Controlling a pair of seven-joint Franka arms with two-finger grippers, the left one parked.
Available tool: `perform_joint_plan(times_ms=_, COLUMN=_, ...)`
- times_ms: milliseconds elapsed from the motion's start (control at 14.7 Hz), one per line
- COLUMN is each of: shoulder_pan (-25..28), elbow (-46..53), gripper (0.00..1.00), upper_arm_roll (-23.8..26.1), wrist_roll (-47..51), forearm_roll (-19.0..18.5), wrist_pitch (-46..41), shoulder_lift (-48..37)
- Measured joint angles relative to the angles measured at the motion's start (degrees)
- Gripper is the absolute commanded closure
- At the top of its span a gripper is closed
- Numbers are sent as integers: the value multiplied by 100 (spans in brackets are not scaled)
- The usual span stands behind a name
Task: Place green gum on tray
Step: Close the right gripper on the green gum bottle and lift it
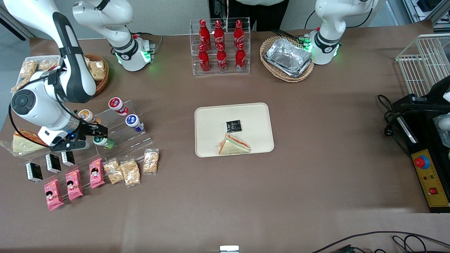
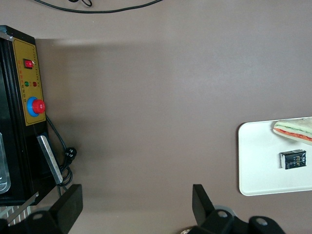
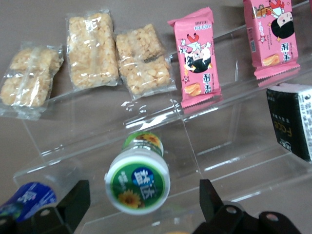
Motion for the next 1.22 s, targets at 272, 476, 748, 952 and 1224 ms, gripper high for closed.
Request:
perform_joint_plan(times_ms=272, shoulder_pan=9, elbow=-278, gripper=2, upper_arm_roll=9, wrist_roll=-5, forearm_roll=0, wrist_pitch=487, shoulder_lift=105)
perform_joint_plan(times_ms=476, shoulder_pan=16, elbow=-315, gripper=21, upper_arm_roll=13, wrist_roll=-5, forearm_roll=0, wrist_pitch=515, shoulder_lift=130)
perform_joint_plan(times_ms=748, shoulder_pan=27, elbow=-318, gripper=51, upper_arm_roll=16, wrist_roll=-4, forearm_roll=0, wrist_pitch=523, shoulder_lift=144)
perform_joint_plan(times_ms=952, shoulder_pan=44, elbow=-320, gripper=64, upper_arm_roll=16, wrist_roll=-4, forearm_roll=0, wrist_pitch=523, shoulder_lift=148)
perform_joint_plan(times_ms=1224, shoulder_pan=45, elbow=-320, gripper=69, upper_arm_roll=16, wrist_roll=-3, forearm_roll=0, wrist_pitch=522, shoulder_lift=147)
